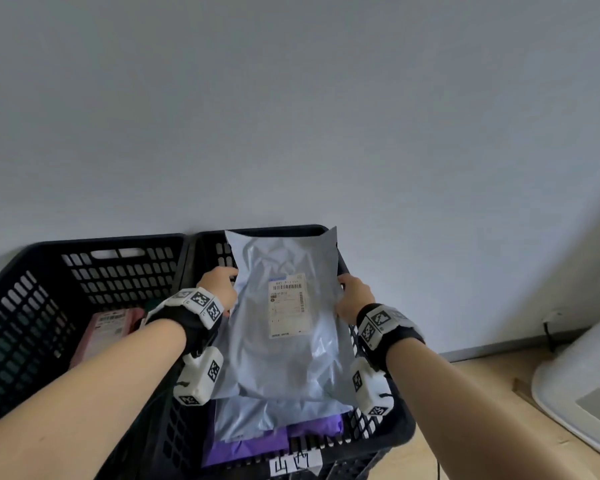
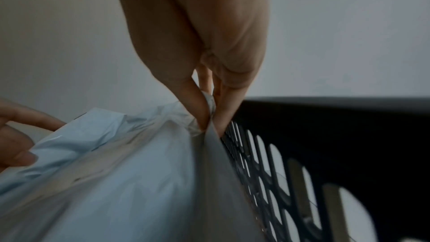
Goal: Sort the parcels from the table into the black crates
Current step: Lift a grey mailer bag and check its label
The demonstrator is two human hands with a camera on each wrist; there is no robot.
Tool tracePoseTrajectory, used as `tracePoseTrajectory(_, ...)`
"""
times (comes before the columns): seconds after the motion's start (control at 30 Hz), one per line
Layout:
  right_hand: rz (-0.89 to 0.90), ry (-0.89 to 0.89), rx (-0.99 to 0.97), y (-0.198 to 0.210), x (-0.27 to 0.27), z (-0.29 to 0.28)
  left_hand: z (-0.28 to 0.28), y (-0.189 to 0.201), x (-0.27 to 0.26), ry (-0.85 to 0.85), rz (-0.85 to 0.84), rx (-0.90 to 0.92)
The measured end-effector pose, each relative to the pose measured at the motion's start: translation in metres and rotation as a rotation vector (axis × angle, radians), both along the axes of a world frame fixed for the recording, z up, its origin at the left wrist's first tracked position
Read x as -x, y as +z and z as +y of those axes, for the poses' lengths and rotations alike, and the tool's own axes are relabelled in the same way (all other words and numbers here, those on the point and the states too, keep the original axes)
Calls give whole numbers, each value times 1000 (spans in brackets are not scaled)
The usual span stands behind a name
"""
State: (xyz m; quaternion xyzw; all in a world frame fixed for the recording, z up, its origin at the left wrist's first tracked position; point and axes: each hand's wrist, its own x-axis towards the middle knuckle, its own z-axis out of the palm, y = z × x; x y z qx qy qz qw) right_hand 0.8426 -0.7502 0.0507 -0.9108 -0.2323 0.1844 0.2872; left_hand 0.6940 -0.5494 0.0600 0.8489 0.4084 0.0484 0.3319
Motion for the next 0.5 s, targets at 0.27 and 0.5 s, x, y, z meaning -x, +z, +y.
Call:
tracePoseTrajectory(0.27,204,-19,235,-42,-15,40,11,-51,-19,-34,155,-7)
tracePoseTrajectory(0.5,315,-15,252,-79,-17,62,14,-88,-27,-37,303,-30)
